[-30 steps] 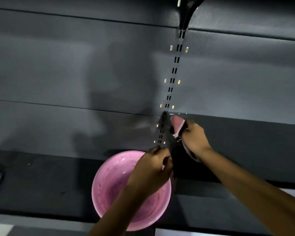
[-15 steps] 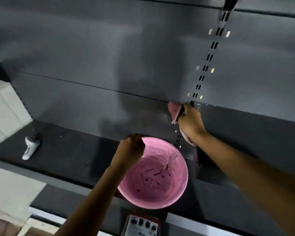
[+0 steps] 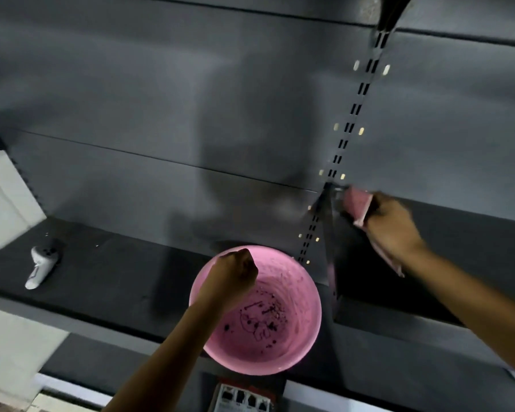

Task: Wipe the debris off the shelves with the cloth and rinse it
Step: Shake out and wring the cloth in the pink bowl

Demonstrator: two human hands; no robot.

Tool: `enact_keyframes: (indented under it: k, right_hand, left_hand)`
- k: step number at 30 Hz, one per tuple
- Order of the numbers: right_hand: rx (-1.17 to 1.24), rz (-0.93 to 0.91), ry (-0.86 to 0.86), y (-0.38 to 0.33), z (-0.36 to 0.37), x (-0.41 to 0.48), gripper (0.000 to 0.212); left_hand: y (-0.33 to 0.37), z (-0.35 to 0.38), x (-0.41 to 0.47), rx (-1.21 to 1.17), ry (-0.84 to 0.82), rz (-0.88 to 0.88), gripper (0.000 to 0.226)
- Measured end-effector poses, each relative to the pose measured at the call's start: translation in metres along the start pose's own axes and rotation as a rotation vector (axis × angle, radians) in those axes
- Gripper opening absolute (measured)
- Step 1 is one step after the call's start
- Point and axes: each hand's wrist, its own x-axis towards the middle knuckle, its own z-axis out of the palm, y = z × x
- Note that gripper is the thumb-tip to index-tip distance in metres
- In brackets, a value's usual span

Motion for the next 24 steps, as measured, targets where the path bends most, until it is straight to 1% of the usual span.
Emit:
enact_keyframes:
  k: [2,3,5,7,8,9,10,12,13,14,15,17,18,19,20,21,22,23,24]
  right_hand:
    - [-0.100,-0.072,-0.070,-0.004,0.018,-0.017,0.035]
    - [-0.106,-0.114,-0.090,-0.012,0.027,-0.020,0.035]
    - [-0.077,-0.204,-0.123,-0.034,0.042,-0.021,0.031]
    - [-0.065,-0.270,-0.186,-0.052,0.062,-0.019,0.026]
    - [-0.061,-0.285,-0.240,-0.059,0.074,-0.018,0.024]
    - [-0.056,-0.293,-0.302,-0.065,0.085,-0.019,0.024]
    - [-0.054,-0.308,-0.354,-0.070,0.095,-0.020,0.026]
    - [-0.068,-0.343,-0.408,-0.076,0.103,-0.015,0.034]
    - [-0.079,-0.343,-0.440,-0.078,0.101,-0.011,0.041]
    - [-0.076,-0.326,-0.499,-0.080,0.097,-0.008,0.048]
    - [-0.027,-0.299,-0.590,-0.080,0.091,-0.006,0.056]
    - [0.162,-0.237,-0.790,-0.083,0.080,-0.004,0.068]
    - [0.221,-0.228,-0.871,-0.084,0.076,-0.004,0.067]
    - [0.205,-0.262,-0.922,-0.084,0.072,-0.001,0.062]
    - [0.093,-0.352,-0.912,-0.083,0.068,0.004,0.054]
    - [-0.073,-0.466,-0.834,-0.082,0.066,0.010,0.045]
    - [-0.230,-0.576,-0.718,-0.080,0.065,0.016,0.037]
    - [-0.336,-0.640,-0.620,-0.077,0.066,0.020,0.030]
    - [-0.386,-0.669,-0.559,-0.074,0.067,0.022,0.023]
  left_hand:
    - [0.005,0.004,0.003,0.000,-0.026,0.038,0.017]
    - [0.007,0.005,0.006,0.008,-0.019,0.058,0.019]
    - [0.015,0.004,0.007,0.022,-0.025,0.071,0.019]
    - [0.020,0.000,0.009,-0.041,-0.021,0.065,0.007]
    - [0.023,-0.005,0.010,-0.115,-0.027,0.028,0.013]
    - [0.024,-0.011,0.009,-0.237,-0.064,-0.019,0.025]
    - [0.025,-0.018,0.009,-0.405,-0.118,-0.069,0.032]
    - [0.027,-0.035,0.009,-0.747,-0.236,-0.157,0.027]
    - [0.025,-0.041,0.010,-0.861,-0.265,-0.185,0.021]
    - [0.023,-0.045,0.012,-0.949,-0.256,-0.202,0.017]
    - [0.021,-0.047,0.015,-0.985,-0.217,-0.205,0.015]
    - [0.013,-0.046,0.023,-0.951,-0.119,-0.200,0.011]
    - [0.008,-0.046,0.027,-0.934,-0.075,-0.198,0.007]
    - [0.004,-0.048,0.030,-0.933,-0.034,-0.204,0.007]
    - [-0.002,-0.050,0.033,-0.914,0.007,-0.214,0.012]
    - [-0.007,-0.055,0.036,-0.832,0.038,-0.214,0.017]
    - [-0.014,-0.059,0.039,-0.700,0.056,-0.193,0.019]
    - [-0.020,-0.064,0.041,-0.546,0.038,-0.155,0.019]
    - [-0.026,-0.068,0.043,-0.404,-0.010,-0.112,0.018]
